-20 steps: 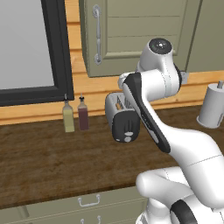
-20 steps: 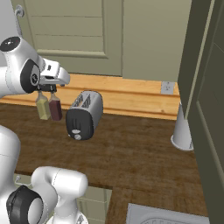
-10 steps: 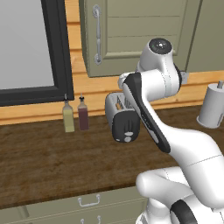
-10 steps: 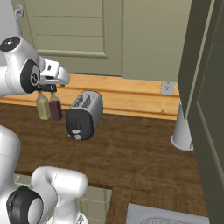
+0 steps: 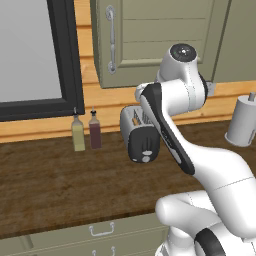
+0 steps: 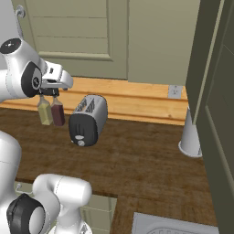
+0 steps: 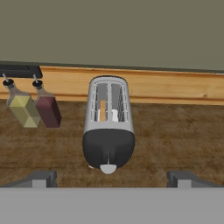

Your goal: Start the toaster. Once the lever pops up, take the bread to the plate on the dining counter.

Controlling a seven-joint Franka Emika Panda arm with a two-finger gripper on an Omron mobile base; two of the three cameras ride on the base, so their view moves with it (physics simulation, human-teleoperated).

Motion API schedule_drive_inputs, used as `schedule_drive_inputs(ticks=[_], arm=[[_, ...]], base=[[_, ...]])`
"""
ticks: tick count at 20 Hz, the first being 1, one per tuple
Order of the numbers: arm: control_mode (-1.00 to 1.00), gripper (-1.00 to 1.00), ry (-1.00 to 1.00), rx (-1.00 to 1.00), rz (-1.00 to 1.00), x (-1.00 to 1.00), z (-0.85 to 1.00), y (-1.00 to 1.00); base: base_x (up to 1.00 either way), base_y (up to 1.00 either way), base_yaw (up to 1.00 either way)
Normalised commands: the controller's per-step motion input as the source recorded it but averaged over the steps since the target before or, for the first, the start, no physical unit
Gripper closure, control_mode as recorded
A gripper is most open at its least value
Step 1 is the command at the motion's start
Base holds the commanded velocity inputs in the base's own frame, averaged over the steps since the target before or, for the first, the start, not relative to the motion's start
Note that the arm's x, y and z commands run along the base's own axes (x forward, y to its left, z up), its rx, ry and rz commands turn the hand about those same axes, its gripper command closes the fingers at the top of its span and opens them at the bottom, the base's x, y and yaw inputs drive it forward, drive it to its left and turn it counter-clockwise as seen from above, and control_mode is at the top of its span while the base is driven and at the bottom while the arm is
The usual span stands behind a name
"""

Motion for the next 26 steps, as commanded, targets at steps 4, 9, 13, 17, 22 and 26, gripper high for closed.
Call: schedule_drive_inputs(ticks=[4, 9, 13, 17, 22, 26], arm=[[-1.00, -1.00, 0.00, 0.00, 0.00, 0.00, 0.00, 0.00], [-1.00, -1.00, 0.00, 0.00, 0.00, 0.00, 0.00, 0.00], [-1.00, -1.00, 0.00, 0.00, 0.00, 0.00, 0.00, 0.00], [-1.00, -1.00, 0.00, 0.00, 0.00, 0.00, 0.00, 0.00], [-1.00, -1.00, 0.00, 0.00, 0.00, 0.00, 0.00, 0.00], [-1.00, -1.00, 0.00, 0.00, 0.00, 0.00, 0.00, 0.00]], base=[[0.00, 0.00, 0.00], [0.00, 0.00, 0.00], [0.00, 0.00, 0.00], [0.00, 0.00, 0.00], [0.00, 0.00, 0.00], [0.00, 0.00, 0.00]])
